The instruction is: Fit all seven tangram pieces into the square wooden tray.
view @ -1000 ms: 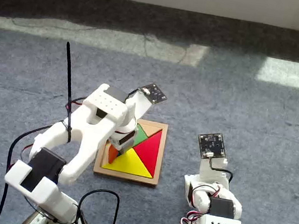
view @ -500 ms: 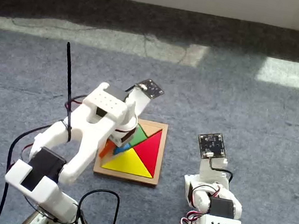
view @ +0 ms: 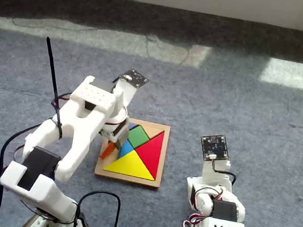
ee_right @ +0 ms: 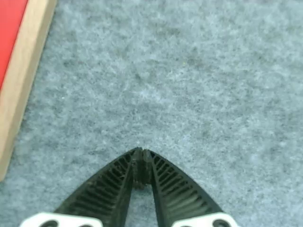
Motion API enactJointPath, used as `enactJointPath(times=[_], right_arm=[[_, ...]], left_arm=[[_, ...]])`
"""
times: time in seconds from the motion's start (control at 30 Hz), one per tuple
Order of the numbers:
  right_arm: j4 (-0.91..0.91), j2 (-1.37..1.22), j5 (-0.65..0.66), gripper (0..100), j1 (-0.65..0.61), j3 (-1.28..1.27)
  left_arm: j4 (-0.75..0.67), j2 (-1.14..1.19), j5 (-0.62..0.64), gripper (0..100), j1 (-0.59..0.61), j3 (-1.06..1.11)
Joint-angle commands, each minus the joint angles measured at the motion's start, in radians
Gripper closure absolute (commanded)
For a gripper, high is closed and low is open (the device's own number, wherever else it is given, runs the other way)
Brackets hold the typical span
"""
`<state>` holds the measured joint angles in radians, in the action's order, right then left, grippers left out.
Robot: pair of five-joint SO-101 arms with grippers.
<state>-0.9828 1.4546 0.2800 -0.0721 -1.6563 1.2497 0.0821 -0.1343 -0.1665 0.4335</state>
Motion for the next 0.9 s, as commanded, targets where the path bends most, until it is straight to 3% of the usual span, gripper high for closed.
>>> enactJointPath(times=[0.0,0.4,0.6,0.87], right_arm=[[0.015,0.012,0.011,99.3,0.012,0.007],[0.015,0.012,0.011,99.3,0.012,0.007],[0.013,0.012,0.046,99.3,0.012,0.005],[0.012,0.012,0.055,99.3,0.012,0.005]], left_arm=[[0.006,-0.024,-0.014,77,0.035,-0.061],[0.175,-0.025,-0.014,77,0.044,-0.263],[0.130,-0.012,-0.015,77,0.076,-0.259],[-0.014,-0.021,-0.015,77,0.067,-0.028]])
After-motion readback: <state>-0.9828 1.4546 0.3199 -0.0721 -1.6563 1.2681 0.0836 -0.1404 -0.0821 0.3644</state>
